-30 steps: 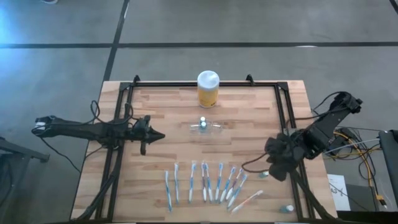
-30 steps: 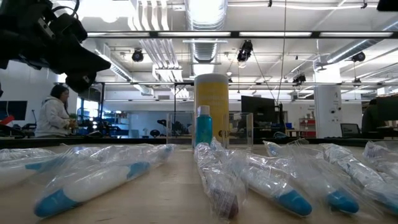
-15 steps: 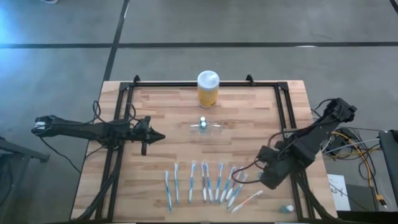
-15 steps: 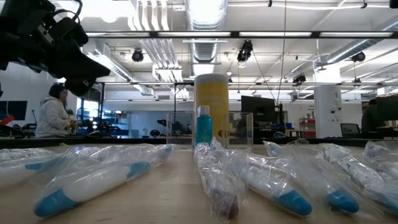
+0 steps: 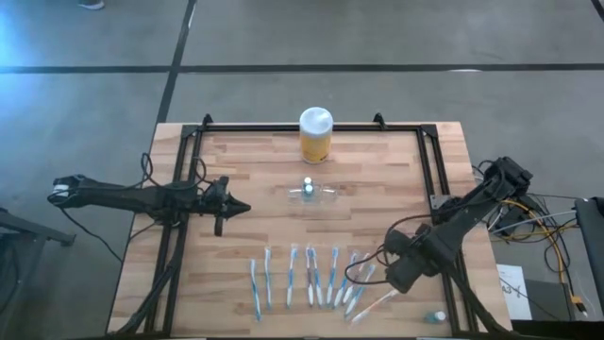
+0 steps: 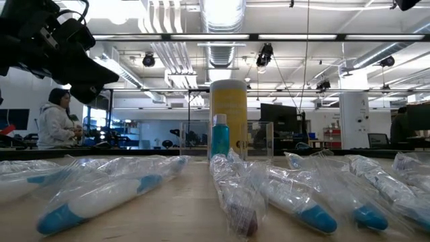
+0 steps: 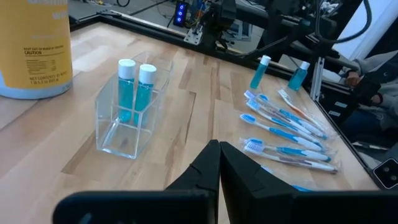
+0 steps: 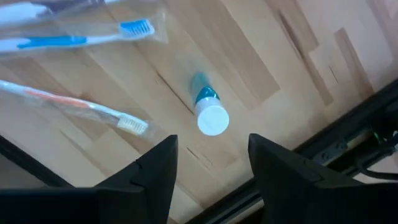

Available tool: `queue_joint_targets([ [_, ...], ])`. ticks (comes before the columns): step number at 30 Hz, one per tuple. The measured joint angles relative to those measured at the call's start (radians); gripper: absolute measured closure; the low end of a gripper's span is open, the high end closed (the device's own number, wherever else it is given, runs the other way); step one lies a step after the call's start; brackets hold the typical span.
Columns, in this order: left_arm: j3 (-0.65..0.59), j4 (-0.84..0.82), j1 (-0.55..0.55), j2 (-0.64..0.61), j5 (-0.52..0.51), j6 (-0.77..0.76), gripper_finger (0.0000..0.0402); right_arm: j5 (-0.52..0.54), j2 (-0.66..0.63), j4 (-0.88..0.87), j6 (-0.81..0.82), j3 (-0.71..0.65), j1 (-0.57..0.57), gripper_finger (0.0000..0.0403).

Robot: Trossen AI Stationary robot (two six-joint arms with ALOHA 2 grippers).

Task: Pick & Place toothbrushing station
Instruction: Put the blue mouthwash into the middle of the transparent organizer

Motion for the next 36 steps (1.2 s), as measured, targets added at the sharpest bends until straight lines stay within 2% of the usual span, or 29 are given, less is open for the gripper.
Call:
queue_joint_targets([
  [8,0.0,-0.017,0.0,0.0,0.005,0.008,0.039,-0.011,0.033,0.008,-0.006,-0.004,0.001,0.0216],
  [26,0.0,-0.045,0.001,0.0,0.006,0.012,0.039,0.005,0.006,0.152,0.014,-0.131,0.001,0.0219],
  [36,0.0,-0.053,0.0,0.0,0.007,0.013,0.039,0.006,0.005,0.169,0.02,-0.111,0.001,0.0227],
])
